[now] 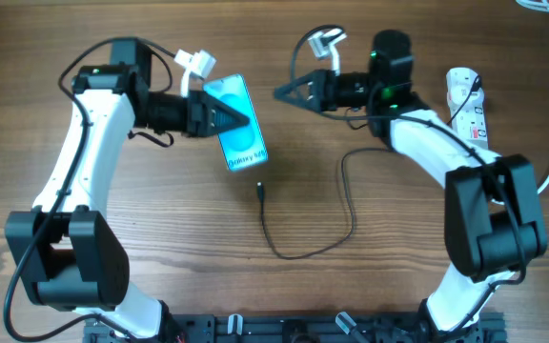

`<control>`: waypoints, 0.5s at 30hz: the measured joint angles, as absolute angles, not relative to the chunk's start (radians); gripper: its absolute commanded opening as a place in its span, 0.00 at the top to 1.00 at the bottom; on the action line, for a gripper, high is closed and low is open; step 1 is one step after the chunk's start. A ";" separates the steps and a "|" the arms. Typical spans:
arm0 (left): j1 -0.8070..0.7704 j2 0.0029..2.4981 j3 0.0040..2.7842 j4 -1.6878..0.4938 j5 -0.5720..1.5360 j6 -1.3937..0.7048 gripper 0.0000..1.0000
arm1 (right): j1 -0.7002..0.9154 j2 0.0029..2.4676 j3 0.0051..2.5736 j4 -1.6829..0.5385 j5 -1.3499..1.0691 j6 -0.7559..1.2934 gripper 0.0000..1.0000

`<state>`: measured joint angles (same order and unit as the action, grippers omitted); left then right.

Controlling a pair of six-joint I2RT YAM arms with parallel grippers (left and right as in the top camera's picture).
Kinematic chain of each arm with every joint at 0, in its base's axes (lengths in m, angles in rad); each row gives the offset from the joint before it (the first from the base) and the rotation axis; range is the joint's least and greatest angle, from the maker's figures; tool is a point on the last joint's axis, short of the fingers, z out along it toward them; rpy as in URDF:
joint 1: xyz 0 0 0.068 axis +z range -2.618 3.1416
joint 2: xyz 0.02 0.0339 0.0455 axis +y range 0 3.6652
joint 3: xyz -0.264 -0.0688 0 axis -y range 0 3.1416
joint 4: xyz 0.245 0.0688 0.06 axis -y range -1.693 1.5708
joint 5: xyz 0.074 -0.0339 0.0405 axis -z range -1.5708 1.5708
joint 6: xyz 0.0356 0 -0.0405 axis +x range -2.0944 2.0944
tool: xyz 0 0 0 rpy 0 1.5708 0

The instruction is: Plug charger to phone and switch on socket

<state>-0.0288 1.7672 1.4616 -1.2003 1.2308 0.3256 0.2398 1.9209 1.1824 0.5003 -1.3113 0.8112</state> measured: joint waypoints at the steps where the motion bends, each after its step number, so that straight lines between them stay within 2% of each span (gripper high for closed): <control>1: -0.039 1.767 1.461 -1.224 1.214 0.316 0.96 | 0.225 1.921 1.182 0.489 -1.311 0.811 0.00; 5: -0.098 1.767 1.456 -1.246 1.171 0.233 0.96 | 0.155 1.921 1.182 0.391 -1.300 0.779 0.00; 9: -0.155 1.767 1.413 -1.259 1.168 0.149 0.96 | 0.093 1.922 1.180 0.166 -1.249 0.662 0.00; 15: -0.228 1.767 1.376 -1.329 1.200 0.109 0.96 | 0.044 1.926 1.175 -0.284 -0.918 0.506 0.00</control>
<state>-0.2279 1.7672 1.3758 -1.3289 1.1995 0.1093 0.0444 1.9263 1.1748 -0.2840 -0.9184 0.5060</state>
